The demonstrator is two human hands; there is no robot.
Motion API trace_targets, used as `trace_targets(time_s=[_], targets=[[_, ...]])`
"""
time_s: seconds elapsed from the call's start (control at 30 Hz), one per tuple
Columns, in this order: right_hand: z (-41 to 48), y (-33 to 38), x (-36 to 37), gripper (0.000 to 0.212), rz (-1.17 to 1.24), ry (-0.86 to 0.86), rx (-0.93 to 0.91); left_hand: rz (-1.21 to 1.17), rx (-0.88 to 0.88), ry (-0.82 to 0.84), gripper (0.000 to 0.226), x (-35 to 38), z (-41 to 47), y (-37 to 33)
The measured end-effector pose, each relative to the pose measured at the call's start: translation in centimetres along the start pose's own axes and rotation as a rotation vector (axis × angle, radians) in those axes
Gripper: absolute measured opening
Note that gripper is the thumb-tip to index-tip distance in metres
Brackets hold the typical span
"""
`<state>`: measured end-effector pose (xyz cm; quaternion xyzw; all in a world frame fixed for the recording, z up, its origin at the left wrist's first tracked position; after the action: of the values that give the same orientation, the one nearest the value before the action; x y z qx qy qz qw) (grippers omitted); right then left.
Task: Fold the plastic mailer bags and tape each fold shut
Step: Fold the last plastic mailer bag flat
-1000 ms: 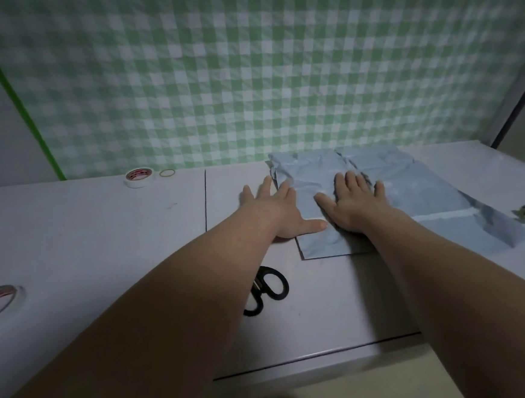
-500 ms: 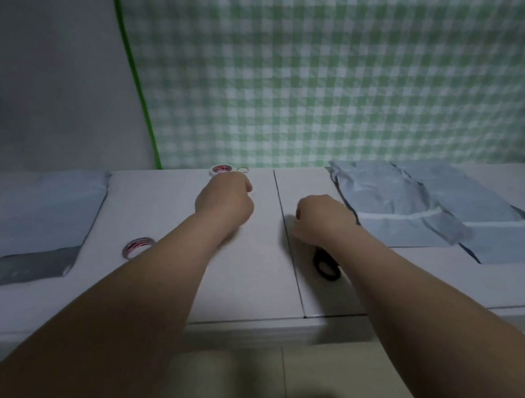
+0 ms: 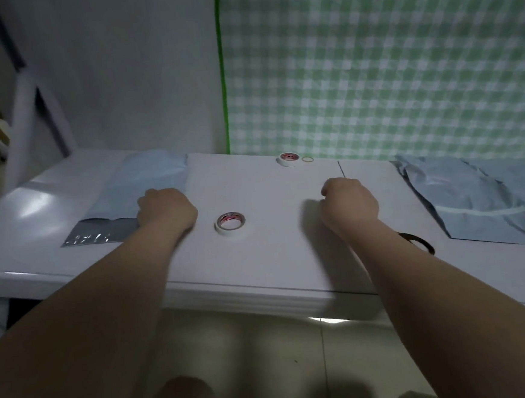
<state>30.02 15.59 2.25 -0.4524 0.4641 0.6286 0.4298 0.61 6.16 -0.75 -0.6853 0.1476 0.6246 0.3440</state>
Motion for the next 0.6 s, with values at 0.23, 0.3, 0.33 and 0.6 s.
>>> trace_targets(time_s=[0.23,0.3,0.33,0.6], targets=[[-0.5,6.5,2.2,0.029,0.177,0.034,-0.117,-0.063,0.118,-0.011,0.035,0.0,2.1,1.5],[-0.5,7.8,2.4,0.026,0.279,0.032,-0.137,-0.133,0.077,-0.016,0.035,-0.5,2.9,1.8],[-0.5,8.4,2.4,0.024,0.35,0.031,-0.14,-0.182,0.069,-0.035,0.034,-1.2,3.1,1.7],[-1.9,14.9,3.9,0.037,1.339,0.657,0.162,-1.202,0.307,0.249,0.025,-6.5,-0.7,-1.7]])
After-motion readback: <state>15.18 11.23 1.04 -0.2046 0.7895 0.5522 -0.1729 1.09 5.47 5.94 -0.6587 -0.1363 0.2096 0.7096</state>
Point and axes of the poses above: each hand's wrist, its own z-axis towards the middle knuckle, its own x-axis out of the palm, y = z × x, the point moved 7 cm from there along z, towards the middle knuckle, and after that the axes turned 3 degrees about -z, right-handed, at the moved point
